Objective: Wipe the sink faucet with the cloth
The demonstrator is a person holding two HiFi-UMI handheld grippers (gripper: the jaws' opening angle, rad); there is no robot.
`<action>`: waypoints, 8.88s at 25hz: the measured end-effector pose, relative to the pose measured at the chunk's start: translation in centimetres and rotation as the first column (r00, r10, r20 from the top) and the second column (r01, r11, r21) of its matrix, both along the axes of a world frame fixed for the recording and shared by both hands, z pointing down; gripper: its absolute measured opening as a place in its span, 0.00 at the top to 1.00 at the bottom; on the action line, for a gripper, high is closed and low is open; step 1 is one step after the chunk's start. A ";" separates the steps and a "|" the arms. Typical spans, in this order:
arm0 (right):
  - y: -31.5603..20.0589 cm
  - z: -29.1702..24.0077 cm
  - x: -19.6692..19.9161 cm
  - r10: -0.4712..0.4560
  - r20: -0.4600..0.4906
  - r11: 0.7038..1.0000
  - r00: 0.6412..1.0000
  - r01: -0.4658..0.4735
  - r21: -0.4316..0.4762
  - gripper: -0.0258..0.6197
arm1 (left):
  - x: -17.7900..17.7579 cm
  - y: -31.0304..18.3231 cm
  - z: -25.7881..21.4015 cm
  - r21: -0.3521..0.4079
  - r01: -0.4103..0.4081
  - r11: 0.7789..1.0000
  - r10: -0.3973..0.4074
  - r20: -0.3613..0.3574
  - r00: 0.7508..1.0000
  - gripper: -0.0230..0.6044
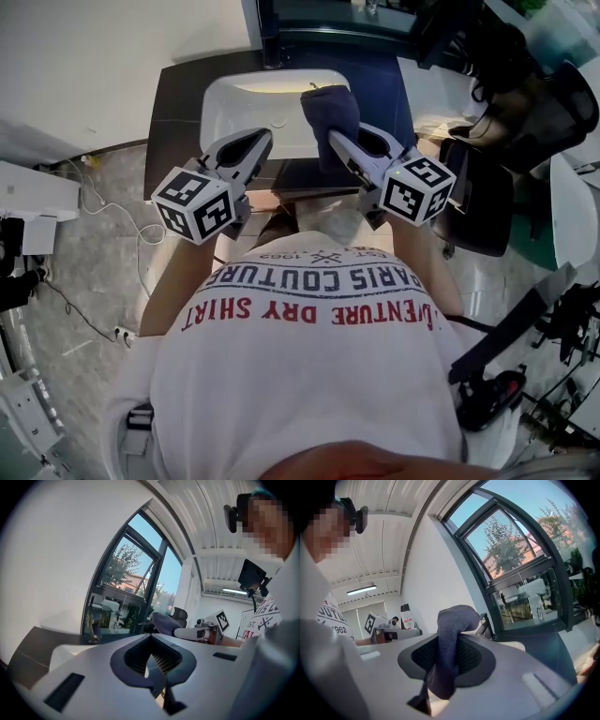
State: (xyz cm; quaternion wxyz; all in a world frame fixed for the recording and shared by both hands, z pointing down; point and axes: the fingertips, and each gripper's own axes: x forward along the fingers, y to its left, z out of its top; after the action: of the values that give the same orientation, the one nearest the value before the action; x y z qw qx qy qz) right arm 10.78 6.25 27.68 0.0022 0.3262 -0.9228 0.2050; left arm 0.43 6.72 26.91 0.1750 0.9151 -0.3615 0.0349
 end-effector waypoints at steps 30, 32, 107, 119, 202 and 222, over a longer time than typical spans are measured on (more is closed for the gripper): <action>-25.4 12.5 -11.8 -0.170 -0.311 0.975 0.935 0.114 -0.189 0.84 | -7.2 -19.6 9.9 -0.219 0.005 0.976 -0.008 -0.013 1.000 0.96; -26.3 13.2 -11.8 -0.158 -0.324 0.973 0.933 0.091 -0.212 0.84 | -7.5 -20.0 10.1 -0.221 0.008 0.975 -0.010 -0.010 1.000 0.96; -39.8 4.1 -10.5 0.143 -0.312 0.989 0.939 -0.126 0.073 0.83 | -8.3 -24.8 9.2 -0.236 -0.046 0.971 0.037 -0.042 0.998 0.96; -39.8 8.1 -8.3 0.237 -0.224 0.969 0.945 -0.246 -0.012 0.83 | -8.7 -26.1 11.2 -0.270 -0.025 0.963 0.022 -0.016 1.000 0.96; -35.8 24.4 -11.4 -0.099 -0.398 0.992 0.912 0.059 -0.112 0.84 | -7.4 -27.5 15.9 -0.326 0.049 0.944 -0.045 0.019 0.999 0.96; -32.6 19.4 -11.7 -0.131 -0.270 0.980 0.954 0.165 0.109 0.84 | -7.2 -25.7 16.3 -0.337 0.060 0.940 -0.060 0.011 0.998 0.96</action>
State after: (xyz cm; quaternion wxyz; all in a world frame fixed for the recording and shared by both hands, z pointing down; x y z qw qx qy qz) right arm -0.91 -26.30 47.13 0.1180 0.2795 -0.9477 0.0989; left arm -6.75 -18.98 43.22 0.3297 0.8602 -0.3781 0.0913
